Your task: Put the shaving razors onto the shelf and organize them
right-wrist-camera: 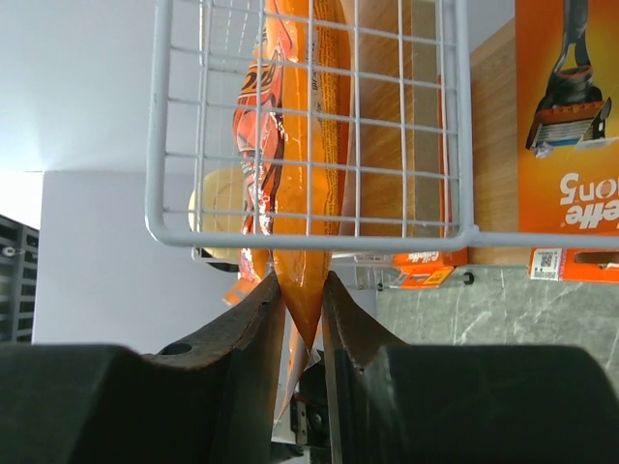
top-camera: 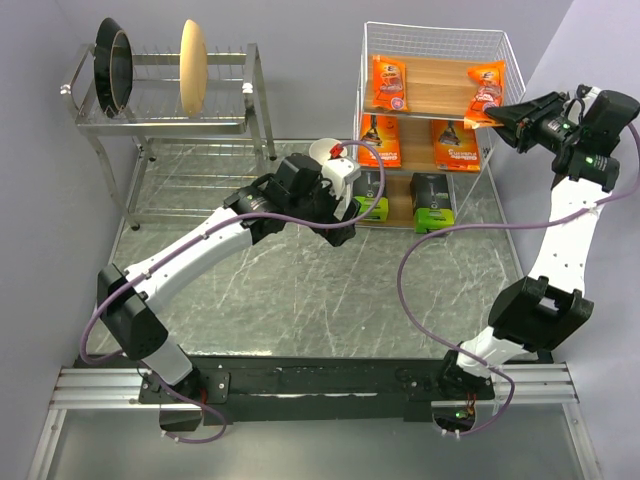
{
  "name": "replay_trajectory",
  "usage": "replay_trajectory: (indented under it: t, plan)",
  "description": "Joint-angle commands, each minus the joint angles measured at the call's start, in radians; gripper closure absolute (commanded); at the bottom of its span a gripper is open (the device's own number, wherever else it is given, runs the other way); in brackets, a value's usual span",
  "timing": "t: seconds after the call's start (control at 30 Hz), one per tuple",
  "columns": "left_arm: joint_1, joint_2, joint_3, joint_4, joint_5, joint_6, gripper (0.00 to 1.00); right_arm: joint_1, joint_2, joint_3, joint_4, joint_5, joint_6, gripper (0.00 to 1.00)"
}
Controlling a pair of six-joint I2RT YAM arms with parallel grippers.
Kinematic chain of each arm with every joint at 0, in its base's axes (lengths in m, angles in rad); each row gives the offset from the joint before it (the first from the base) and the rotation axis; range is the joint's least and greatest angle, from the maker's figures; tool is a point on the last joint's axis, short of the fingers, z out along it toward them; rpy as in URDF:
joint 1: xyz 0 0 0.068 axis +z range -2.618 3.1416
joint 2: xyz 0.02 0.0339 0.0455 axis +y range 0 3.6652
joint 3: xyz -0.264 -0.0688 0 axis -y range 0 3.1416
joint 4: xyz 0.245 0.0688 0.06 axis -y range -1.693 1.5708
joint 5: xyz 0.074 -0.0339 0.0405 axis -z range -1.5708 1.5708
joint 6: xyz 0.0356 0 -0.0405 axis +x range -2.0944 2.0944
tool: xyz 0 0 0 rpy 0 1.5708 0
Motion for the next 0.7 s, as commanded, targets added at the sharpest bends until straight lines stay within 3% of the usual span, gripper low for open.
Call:
replay_trajectory:
  t: [0.0,0.17,0.27,0.43,0.67]
  plan:
    - [-0.007,-0.006,0.001,0.029,0.002,-0.009,0.01,-0.005,0.028,0.079,0.016,0.010,-0.005,0.72]
    - [-0.007,-0.003,0.005,0.025,0.001,-0.006,0.01,-0.003,0.058,0.096,0.012,0.013,-0.002,0.72]
    - [-0.010,0.004,0.010,0.023,0.002,-0.008,0.00,-0.005,0.062,0.093,0.020,0.000,0.003,0.61]
    - [-0.016,0.007,0.013,0.025,-0.001,-0.003,0.00,-0.005,0.059,0.090,0.049,-0.038,0.007,0.52]
    - [-0.019,0.004,0.009,0.026,-0.001,-0.003,0.00,-0.006,0.018,0.052,0.055,-0.076,-0.002,0.49]
